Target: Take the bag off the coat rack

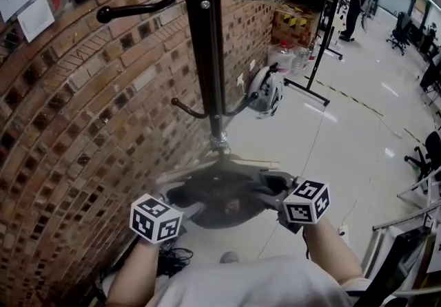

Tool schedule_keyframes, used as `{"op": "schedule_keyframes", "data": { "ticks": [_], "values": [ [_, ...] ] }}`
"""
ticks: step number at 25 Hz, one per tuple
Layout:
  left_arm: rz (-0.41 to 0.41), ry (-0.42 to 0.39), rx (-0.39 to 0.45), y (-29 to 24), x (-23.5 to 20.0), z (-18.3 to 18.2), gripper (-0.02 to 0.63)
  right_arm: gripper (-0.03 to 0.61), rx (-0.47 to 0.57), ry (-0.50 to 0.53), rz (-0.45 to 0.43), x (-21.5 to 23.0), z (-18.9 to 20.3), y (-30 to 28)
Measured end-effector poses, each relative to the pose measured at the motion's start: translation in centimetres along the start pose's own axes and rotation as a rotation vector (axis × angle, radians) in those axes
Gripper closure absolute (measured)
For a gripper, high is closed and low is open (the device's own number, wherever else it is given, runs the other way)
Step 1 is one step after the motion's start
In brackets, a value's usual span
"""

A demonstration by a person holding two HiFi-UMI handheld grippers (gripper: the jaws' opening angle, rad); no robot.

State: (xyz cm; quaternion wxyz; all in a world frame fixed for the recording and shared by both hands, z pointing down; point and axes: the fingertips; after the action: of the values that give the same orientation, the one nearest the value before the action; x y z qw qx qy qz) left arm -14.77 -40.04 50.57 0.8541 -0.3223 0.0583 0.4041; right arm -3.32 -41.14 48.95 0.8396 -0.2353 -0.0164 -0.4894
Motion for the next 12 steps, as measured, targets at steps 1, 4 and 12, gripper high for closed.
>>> {"op": "schedule_keyframes", "data": {
  "ticks": [1, 4, 12],
  "values": [
    [0.001, -0.005, 0.005, 0.3, 0.8, 0.3, 0.360, 0.379, 0.006, 0.006, -0.001, -0.6, 0.2, 0.7],
    [0.003, -0.021, 0.017, 1.3, 3.7, 1.1, 0.360, 0.379, 0.020, 0.023, -0.004, -2.7, 0.8, 3.1],
    [-0.017, -0.044, 0.045, 4.3, 14.1, 5.4, 0.360, 0.376, 0.045, 0.037, -0.006, -9.8, 4.5, 11.6]
  ]
}}
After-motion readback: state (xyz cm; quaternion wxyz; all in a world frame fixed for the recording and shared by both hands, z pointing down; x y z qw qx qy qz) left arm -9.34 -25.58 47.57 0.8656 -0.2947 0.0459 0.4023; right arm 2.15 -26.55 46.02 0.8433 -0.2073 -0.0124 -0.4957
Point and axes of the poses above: the fingertips, and each gripper's own axes: y backward along the fingers, x to its right, z out of its underside, and after that the axes turned 5 degrees about y, right-handed
